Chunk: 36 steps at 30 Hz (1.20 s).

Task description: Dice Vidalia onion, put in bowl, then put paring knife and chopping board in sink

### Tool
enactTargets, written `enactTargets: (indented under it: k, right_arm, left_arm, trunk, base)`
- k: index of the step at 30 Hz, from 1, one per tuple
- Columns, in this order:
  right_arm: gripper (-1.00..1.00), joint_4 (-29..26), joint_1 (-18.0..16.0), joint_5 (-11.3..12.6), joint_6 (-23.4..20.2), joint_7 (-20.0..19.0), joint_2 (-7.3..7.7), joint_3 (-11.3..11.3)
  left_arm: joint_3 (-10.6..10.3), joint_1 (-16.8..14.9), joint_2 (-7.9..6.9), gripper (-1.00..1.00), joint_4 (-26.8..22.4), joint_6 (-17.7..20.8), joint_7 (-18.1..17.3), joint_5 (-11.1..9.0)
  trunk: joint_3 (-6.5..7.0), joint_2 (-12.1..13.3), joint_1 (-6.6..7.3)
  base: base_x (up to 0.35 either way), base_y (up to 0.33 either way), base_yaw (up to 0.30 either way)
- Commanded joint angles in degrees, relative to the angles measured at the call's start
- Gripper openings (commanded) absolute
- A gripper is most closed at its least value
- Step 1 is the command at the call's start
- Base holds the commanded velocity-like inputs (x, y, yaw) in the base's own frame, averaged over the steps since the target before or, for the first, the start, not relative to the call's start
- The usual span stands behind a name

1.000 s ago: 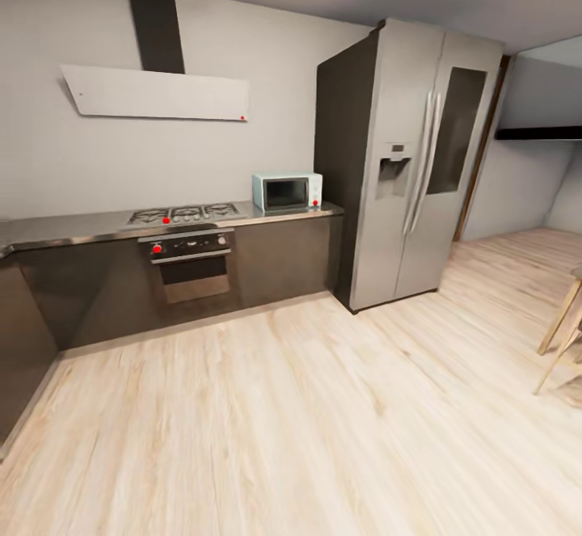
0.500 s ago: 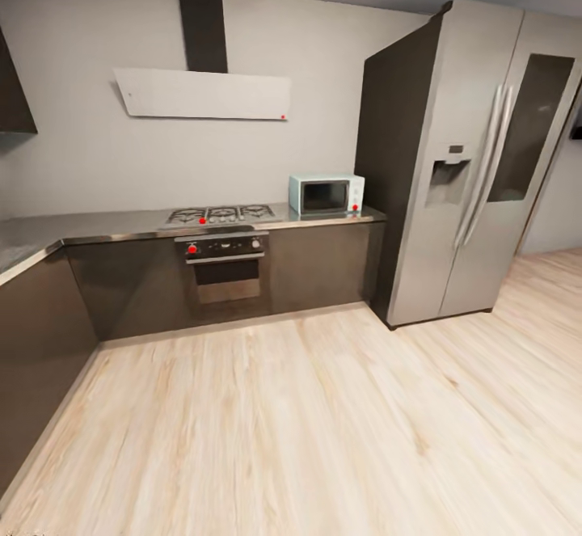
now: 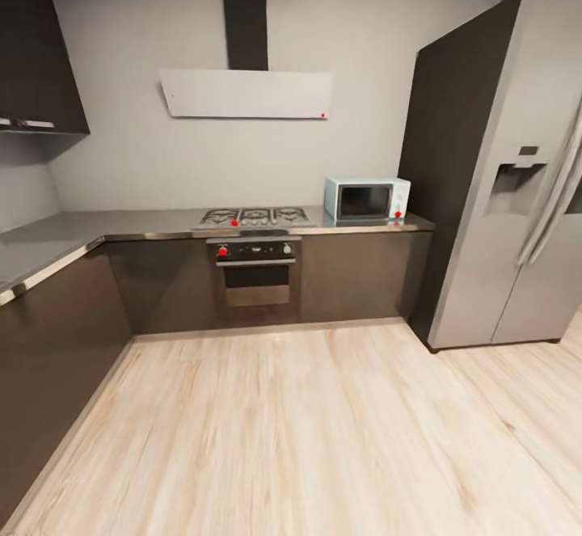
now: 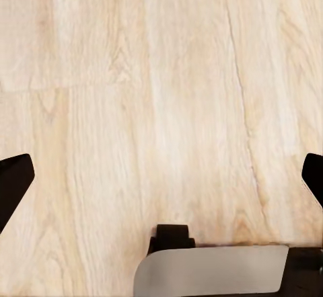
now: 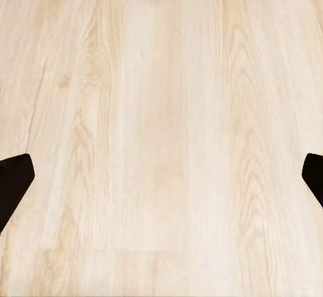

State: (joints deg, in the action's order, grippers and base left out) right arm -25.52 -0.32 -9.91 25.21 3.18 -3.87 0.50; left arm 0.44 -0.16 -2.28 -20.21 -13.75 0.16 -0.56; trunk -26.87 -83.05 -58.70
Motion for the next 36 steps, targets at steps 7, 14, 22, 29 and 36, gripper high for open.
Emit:
enactTargets:
  k: [7,14,22,29,36]
  right_arm:
    - [1.0,0.0,0.0,-0.5,0.1,0.3,0.02,0.0]
    - [1.0,0.0,0.0,-0.5,0.1,0.3,0.01,0.0]
    - [1.0,0.0,0.0,-0.5,0.1,0.3,0.05,0.0]
    - [1.0,0.0,0.0,-0.5,0.1,0.3,0.04,0.0]
    - [1.0,0.0,0.0,-0.5,0.1,0.3,0.03,0.1]
  left_arm:
    - [0.0,0.0,0.03,1.0,0.0,-0.2,0.0,-0.1]
    - [0.0,0.0,0.07,1.0,0.0,-0.1,0.0,-0.1]
    - [0.0,0.0,0.08,1.0,0.0,-0.1,0.0,-0.1]
    - [0.0,0.0,0.09,1.0,0.0,-0.1,0.0,-0.1]
    - [0.0,0.0,0.09,1.0,-0.1,-0.2,0.0,-0.1]
  trunk:
    - [-0.05,0.0,-0.03]
    - [-0.05,0.0,-0.03]
    - [-0.05,0.0,-0.03]
    - [-0.05,0.0,-0.03]
    - [-0.05,0.0,-0.03]
  base:
    - [0.289,-0.161,0.283]
    - [0.286,-0.19,0.283]
    - [0.285,-0.196,0.283]
    - [0.285,-0.186,0.283]
    - [0.284,-0.17,0.283]
